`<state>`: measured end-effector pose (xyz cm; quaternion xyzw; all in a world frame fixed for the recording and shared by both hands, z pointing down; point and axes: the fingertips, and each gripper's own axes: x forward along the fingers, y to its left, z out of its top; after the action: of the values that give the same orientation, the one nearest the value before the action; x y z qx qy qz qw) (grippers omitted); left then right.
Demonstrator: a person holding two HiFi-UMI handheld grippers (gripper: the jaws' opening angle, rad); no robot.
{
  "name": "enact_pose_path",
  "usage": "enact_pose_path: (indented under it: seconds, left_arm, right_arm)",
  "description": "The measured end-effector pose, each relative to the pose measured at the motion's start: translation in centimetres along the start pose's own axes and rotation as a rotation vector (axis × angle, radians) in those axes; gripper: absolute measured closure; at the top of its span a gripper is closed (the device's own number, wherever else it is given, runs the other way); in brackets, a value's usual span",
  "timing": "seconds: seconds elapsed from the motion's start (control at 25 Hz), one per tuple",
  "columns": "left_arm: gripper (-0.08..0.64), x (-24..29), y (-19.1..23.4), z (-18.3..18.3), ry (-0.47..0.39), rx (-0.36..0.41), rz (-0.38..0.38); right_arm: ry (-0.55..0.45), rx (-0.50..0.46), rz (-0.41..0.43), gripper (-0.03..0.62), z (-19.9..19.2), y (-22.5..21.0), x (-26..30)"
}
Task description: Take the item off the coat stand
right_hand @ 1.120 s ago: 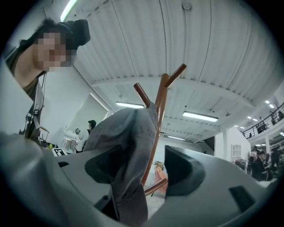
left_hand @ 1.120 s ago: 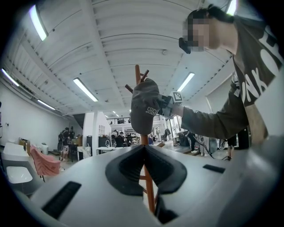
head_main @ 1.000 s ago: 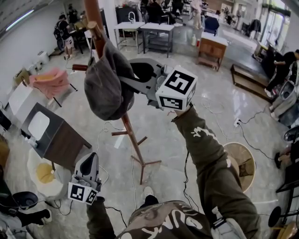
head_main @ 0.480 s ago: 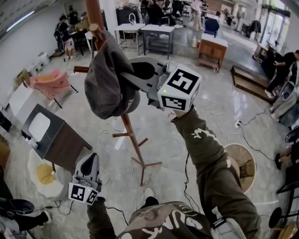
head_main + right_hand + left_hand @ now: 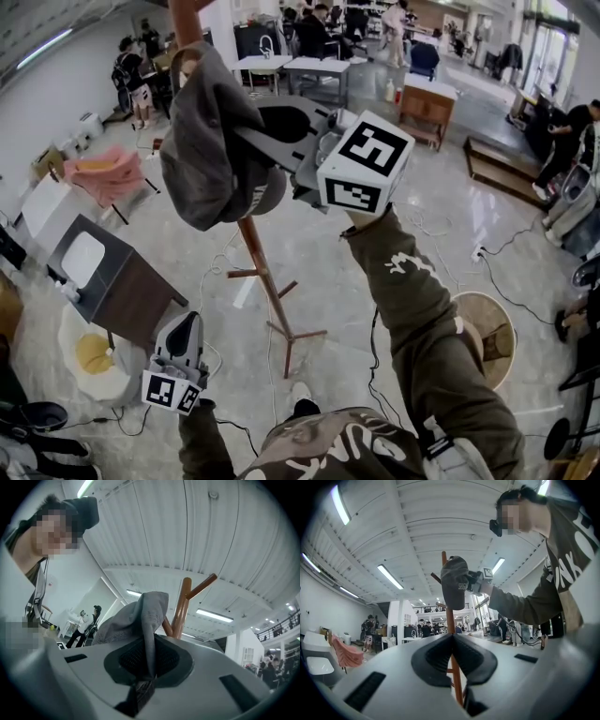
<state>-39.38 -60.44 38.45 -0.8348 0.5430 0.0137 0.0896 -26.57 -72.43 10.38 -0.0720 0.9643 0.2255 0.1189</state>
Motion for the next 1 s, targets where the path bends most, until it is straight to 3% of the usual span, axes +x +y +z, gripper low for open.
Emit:
enact_pose_path:
  seconds: [0.24, 0.44, 0.64, 0.88, 1.0]
  left_arm:
    - [0.557, -0.5, -0.4, 0.3, -0.004, 0.004, -0.002]
    - [0.557, -2.2, -4.1, -1.1, -0.013, 0.022, -0.002]
    - [0.557, -2.4, -5.5, 0.8, -0.021, 0.041, -0.013]
    - [0.557, -1.8, -5.1, 5.7, -0.017, 0.063, -0.021]
    - [0.557, -3.5, -8.0, 5.6, -0.015, 0.078, -0.027]
  right_arm:
    - [-0.023, -0.033, 0.006, 0.557, 2.4, 1.2, -0.6]
    - [-0.028, -0.039, 0.010, 0.557, 1.2, 6.0, -4.9]
    - [-0.014, 0.010, 0.008, 0.557, -0.2, 9.0, -7.3]
    - [0.011, 0.107, -0.017, 0.557, -1.3, 9.4, -8.1]
    - [0.021, 0.152, -0.031, 0.558, -2.8, 12.3, -10.8]
